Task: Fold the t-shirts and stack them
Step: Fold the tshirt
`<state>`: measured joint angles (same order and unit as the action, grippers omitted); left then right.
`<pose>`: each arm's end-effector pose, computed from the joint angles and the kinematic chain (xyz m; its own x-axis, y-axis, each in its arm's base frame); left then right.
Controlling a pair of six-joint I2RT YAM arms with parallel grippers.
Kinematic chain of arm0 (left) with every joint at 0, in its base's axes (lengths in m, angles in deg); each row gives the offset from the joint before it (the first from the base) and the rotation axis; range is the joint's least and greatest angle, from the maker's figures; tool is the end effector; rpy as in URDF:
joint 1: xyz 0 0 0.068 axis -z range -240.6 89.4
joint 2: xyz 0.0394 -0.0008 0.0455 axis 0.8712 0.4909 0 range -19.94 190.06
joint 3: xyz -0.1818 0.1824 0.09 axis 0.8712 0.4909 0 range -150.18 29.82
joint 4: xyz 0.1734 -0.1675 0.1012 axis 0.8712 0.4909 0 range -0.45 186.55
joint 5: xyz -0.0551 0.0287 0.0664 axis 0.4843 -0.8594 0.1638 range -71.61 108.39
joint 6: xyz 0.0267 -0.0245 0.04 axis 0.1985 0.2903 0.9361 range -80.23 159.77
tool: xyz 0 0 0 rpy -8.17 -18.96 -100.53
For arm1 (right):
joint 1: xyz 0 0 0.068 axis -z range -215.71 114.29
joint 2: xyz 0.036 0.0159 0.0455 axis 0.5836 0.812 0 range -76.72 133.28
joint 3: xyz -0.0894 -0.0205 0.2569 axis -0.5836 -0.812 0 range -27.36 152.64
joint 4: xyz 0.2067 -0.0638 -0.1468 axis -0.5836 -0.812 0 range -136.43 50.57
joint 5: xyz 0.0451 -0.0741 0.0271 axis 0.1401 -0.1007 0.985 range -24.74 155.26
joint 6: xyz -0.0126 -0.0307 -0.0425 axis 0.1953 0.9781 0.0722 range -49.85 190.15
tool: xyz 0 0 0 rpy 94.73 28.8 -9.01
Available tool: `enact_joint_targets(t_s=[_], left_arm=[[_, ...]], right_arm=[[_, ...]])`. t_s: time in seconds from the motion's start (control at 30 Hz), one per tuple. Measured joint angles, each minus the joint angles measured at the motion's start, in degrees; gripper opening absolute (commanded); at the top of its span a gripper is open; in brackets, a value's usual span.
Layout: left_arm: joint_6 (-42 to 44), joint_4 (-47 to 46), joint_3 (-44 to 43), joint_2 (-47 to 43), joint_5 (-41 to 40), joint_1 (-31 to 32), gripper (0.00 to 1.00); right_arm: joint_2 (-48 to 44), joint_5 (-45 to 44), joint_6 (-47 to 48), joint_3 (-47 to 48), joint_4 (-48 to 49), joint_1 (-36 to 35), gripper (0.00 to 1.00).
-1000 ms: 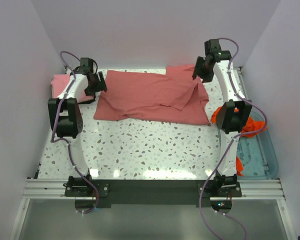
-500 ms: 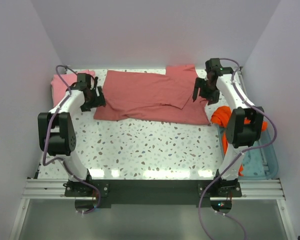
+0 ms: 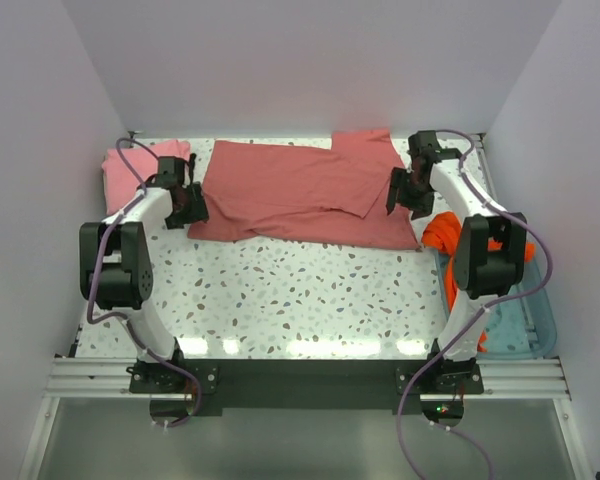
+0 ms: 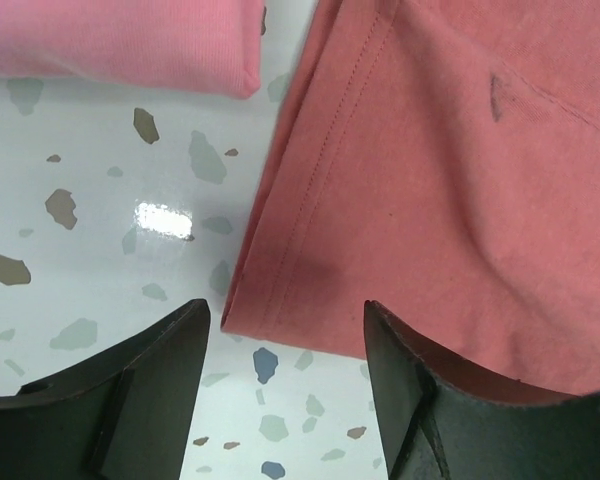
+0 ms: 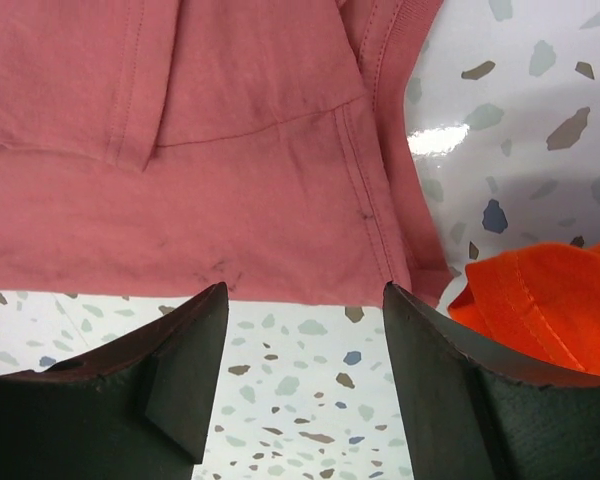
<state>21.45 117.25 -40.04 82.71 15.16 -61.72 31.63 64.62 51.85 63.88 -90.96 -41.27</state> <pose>0.3701 0.0093 0.1935 -0.8112 -0.3297 -0.4829 -0.3183 0.9418 -0.1083 0.3928 0.0380 0.2473 -0.9092 0.2270 -0.3490 0.2030 0.9736 0.1045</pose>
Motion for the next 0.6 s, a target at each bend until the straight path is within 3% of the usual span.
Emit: enact_joint_targets(t_s=[0.6], left_arm=[[0.04,-2.10,-0.02,4.42,0.02,-0.02,0.45]], right_arm=[[6.93,-0.33,0.37,-0.74,3.54,0.76,0.63]])
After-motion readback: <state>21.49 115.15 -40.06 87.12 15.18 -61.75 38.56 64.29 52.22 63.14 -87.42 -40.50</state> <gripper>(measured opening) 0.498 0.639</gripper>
